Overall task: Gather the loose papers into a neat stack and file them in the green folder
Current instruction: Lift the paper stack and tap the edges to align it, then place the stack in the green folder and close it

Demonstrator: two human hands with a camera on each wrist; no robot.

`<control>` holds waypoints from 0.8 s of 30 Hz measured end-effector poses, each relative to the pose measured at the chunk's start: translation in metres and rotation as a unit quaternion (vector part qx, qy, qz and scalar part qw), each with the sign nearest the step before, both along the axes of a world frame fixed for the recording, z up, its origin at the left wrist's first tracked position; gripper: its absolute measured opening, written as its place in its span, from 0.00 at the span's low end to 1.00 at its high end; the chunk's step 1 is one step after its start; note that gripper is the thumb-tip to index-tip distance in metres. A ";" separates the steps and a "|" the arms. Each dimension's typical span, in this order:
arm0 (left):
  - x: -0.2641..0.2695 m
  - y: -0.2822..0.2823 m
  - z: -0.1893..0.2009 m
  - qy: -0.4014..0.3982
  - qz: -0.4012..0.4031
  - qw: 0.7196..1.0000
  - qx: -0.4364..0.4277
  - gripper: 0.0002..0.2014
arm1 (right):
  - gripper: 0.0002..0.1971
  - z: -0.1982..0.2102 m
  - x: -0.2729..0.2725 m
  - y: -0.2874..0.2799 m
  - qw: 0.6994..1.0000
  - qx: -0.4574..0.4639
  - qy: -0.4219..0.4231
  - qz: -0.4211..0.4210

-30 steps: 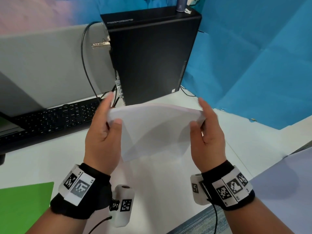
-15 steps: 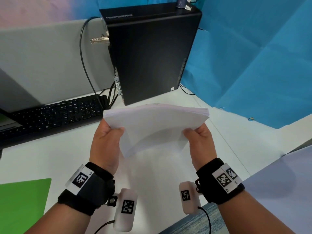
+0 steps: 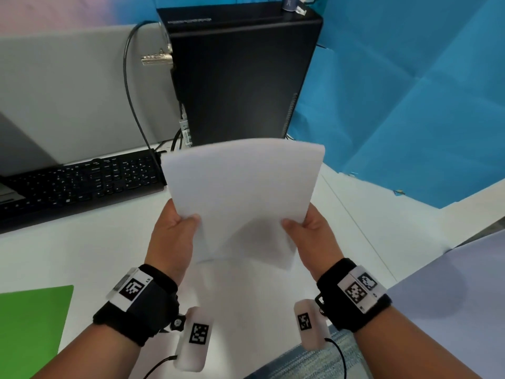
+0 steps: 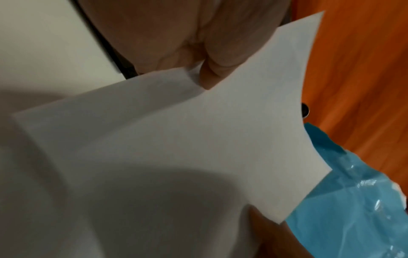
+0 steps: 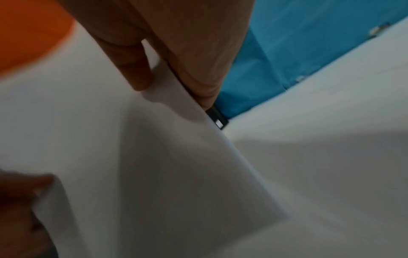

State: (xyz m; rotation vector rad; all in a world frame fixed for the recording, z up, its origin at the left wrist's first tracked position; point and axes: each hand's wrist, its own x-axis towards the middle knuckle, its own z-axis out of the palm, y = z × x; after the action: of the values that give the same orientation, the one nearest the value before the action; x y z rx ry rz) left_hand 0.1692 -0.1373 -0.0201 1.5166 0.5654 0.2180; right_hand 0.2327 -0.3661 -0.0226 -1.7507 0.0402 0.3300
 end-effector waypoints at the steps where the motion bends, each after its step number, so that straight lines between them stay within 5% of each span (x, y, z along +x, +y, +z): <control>1: -0.001 0.005 0.001 -0.001 -0.001 1.000 -0.011 0.17 | 0.16 0.005 -0.001 -0.003 1.000 0.019 0.003 0.013; 6: -0.017 0.028 0.013 0.027 -0.029 0.994 -0.098 0.10 | 0.14 0.024 -0.023 -0.002 0.984 0.041 0.127 0.122; 14: -0.088 0.095 0.018 0.103 0.016 0.989 -0.107 0.07 | 0.05 0.038 -0.071 0.065 0.987 -0.027 0.086 0.130; 17: -0.142 0.141 0.027 0.087 0.091 0.986 -0.107 0.14 | 0.04 0.040 -0.095 0.103 0.986 -0.015 0.102 0.132; 21: -0.244 0.233 0.021 0.151 0.134 0.979 0.030 0.08 | 0.06 0.041 -0.133 0.161 0.977 0.015 0.146 0.152; 24: -0.323 0.302 0.005 0.280 0.159 0.926 0.197 0.07 | 0.07 0.043 -0.161 0.203 0.968 0.014 0.162 0.191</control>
State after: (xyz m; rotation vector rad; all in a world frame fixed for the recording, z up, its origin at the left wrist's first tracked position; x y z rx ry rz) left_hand -0.1543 0.1647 -0.0152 1.8814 1.2917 0.1500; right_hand 0.0718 -0.1635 0.0201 -1.6556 -0.0688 0.8932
